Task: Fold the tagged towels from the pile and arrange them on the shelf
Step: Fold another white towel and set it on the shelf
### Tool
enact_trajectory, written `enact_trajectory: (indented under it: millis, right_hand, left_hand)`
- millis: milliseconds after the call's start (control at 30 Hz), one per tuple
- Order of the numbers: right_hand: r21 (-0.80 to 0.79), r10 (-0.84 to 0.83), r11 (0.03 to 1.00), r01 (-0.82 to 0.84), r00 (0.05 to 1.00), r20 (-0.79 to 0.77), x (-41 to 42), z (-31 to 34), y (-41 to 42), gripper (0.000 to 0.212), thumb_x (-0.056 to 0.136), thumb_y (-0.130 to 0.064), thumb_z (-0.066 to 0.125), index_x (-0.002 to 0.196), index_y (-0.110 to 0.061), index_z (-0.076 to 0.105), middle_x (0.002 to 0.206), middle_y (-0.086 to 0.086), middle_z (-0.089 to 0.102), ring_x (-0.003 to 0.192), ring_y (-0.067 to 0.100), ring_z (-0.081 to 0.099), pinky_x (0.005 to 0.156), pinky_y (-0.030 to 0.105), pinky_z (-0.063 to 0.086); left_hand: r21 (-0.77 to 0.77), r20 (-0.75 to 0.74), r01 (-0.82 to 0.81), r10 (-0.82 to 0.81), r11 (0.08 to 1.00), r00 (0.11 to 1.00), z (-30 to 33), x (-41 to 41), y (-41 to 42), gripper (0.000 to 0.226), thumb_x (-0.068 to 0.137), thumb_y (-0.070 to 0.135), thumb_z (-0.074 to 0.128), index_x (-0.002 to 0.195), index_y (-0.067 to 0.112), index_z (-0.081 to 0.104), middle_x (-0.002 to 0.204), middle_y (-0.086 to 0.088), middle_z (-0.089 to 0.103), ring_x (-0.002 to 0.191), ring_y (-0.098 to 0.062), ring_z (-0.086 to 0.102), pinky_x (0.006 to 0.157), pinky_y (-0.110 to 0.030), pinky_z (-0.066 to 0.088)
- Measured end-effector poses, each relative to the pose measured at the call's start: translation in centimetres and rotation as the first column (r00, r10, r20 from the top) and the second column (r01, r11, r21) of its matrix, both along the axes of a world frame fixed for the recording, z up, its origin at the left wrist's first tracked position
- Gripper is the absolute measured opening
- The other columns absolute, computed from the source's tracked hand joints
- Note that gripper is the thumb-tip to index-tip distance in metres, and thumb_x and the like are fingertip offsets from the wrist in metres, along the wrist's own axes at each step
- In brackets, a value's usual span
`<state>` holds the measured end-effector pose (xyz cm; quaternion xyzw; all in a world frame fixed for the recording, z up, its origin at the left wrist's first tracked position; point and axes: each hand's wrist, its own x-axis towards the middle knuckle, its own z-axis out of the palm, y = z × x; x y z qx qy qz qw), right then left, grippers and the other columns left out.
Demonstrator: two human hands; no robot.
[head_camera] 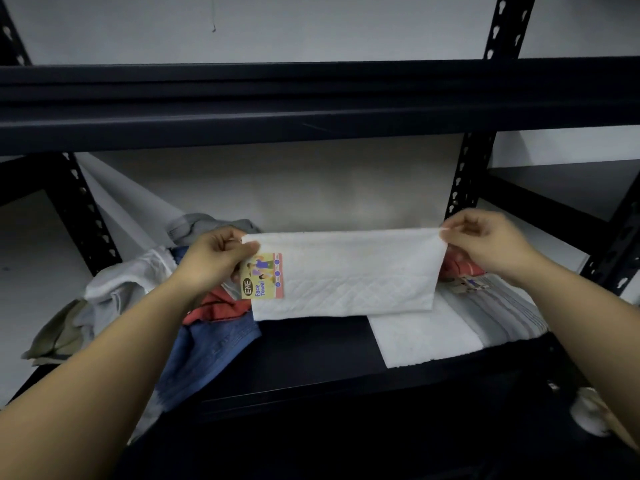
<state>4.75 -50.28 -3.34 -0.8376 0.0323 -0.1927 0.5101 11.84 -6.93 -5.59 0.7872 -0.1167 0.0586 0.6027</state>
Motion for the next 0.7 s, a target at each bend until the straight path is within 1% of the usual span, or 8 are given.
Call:
enact_trajectory:
  millis: [133, 233, 367, 433, 500, 567, 633, 700]
  right_hand:
    - [-0.049, -0.046, 0.997, 0.053, 0.991, 0.13, 0.3, 0.6, -0.2, 0.006, 0.096, 0.001, 0.067, 0.101, 0.003, 0.069, 0.081, 0.016, 0.069, 0.051, 0.005, 0.066, 0.05, 0.018, 0.052]
    - [0.097, -0.004, 0.995, 0.001, 1.0, 0.027, -0.7, -0.9, -1.1, 0.007, 0.094, 0.004, 0.069, 0.1, 0.001, 0.07, 0.085, 0.024, 0.074, 0.061, 0.017, 0.073, 0.058, 0.023, 0.061]
    - [0.193, 0.06, 0.981, -0.03, 0.987, -0.151, -3.6, -5.1, -2.2, 0.007, 0.085, 0.008, 0.075, 0.09, 0.003, 0.072, 0.092, 0.022, 0.077, 0.087, 0.032, 0.076, 0.077, 0.028, 0.064]
    - [0.18, 0.053, 0.984, -0.01, 0.971, -0.233, -4.7, -7.5, -2.6, 0.005, 0.085, 0.01, 0.074, 0.087, 0.005, 0.074, 0.092, 0.021, 0.077, 0.091, 0.032, 0.077, 0.083, 0.034, 0.064]
    - [0.215, 0.062, 0.977, 0.001, 0.957, -0.285, -5.1, -9.3, -2.7, 0.006, 0.088, 0.012, 0.071, 0.087, 0.007, 0.074, 0.092, 0.023, 0.077, 0.093, 0.037, 0.076, 0.085, 0.039, 0.064]
    - [0.217, 0.033, 0.975, 0.039, 0.947, -0.319, -5.1, -10.1, -2.5, 0.006, 0.091, 0.009, 0.067, 0.09, 0.006, 0.073, 0.091, 0.022, 0.077, 0.088, 0.034, 0.076, 0.079, 0.037, 0.066]
    - [0.155, -0.027, 0.984, 0.083, 0.943, -0.331, -4.8, -10.4, -2.1, 0.006, 0.094, 0.003, 0.066, 0.092, 0.003, 0.072, 0.089, 0.017, 0.079, 0.078, 0.026, 0.075, 0.067, 0.035, 0.061]
    - [0.045, -0.087, 0.993, 0.106, 0.946, -0.313, -4.3, -10.6, -1.6, 0.006, 0.093, -0.004, 0.07, 0.088, -0.003, 0.074, 0.08, 0.01, 0.078, 0.068, 0.021, 0.071, 0.059, 0.031, 0.052]
  left_hand:
    - [-0.029, 0.098, -0.013, 0.016, 0.999, 0.995, 0.8, 0.6, -1.5, 0.015, 0.094, 0.01, 0.073, 0.103, -0.001, 0.07, 0.088, -0.018, 0.075, 0.069, -0.021, 0.067, 0.061, -0.031, 0.055]
    - [-0.018, 0.14, 0.014, -0.012, 1.0, 0.99, -0.8, 0.3, -1.7, 0.008, 0.091, 0.008, 0.076, 0.098, 0.005, 0.074, 0.08, -0.003, 0.076, 0.07, -0.014, 0.069, 0.066, -0.027, 0.055]
    - [-0.028, -0.017, 0.219, -0.22, 0.975, 0.975, -5.5, -1.5, -0.4, 0.012, 0.079, 0.016, 0.085, 0.09, 0.015, 0.08, 0.086, -0.008, 0.079, 0.075, -0.017, 0.071, 0.072, -0.026, 0.056]
    - [-0.006, -0.077, 0.324, -0.323, 0.946, 0.943, -7.6, -2.3, 0.1, 0.019, 0.07, 0.014, 0.091, 0.086, 0.013, 0.081, 0.097, -0.007, 0.08, 0.091, -0.013, 0.075, 0.082, -0.019, 0.056]
    - [0.019, -0.142, 0.385, -0.379, 0.923, 0.915, -9.0, -2.9, 0.4, 0.023, 0.066, 0.009, 0.094, 0.085, 0.007, 0.081, 0.111, -0.011, 0.078, 0.112, -0.018, 0.072, 0.096, -0.023, 0.054]
    - [0.054, -0.162, 0.424, -0.411, 0.904, 0.897, -9.8, -3.4, 0.3, 0.024, 0.065, 0.017, 0.09, 0.083, 0.006, 0.081, 0.114, -0.011, 0.077, 0.118, -0.018, 0.069, 0.102, -0.026, 0.052]
    - [0.086, -0.169, 0.393, -0.375, 0.915, 0.911, -10.0, -3.6, -0.1, 0.018, 0.068, 0.016, 0.09, 0.08, 0.006, 0.081, 0.106, -0.012, 0.079, 0.11, -0.018, 0.072, 0.097, -0.027, 0.054]
    - [0.137, -0.157, 0.313, -0.291, 0.94, 0.944, -10.2, -3.4, -0.8, 0.014, 0.074, 0.014, 0.091, 0.079, 0.008, 0.08, 0.09, -0.018, 0.077, 0.085, -0.02, 0.072, 0.08, -0.032, 0.056]
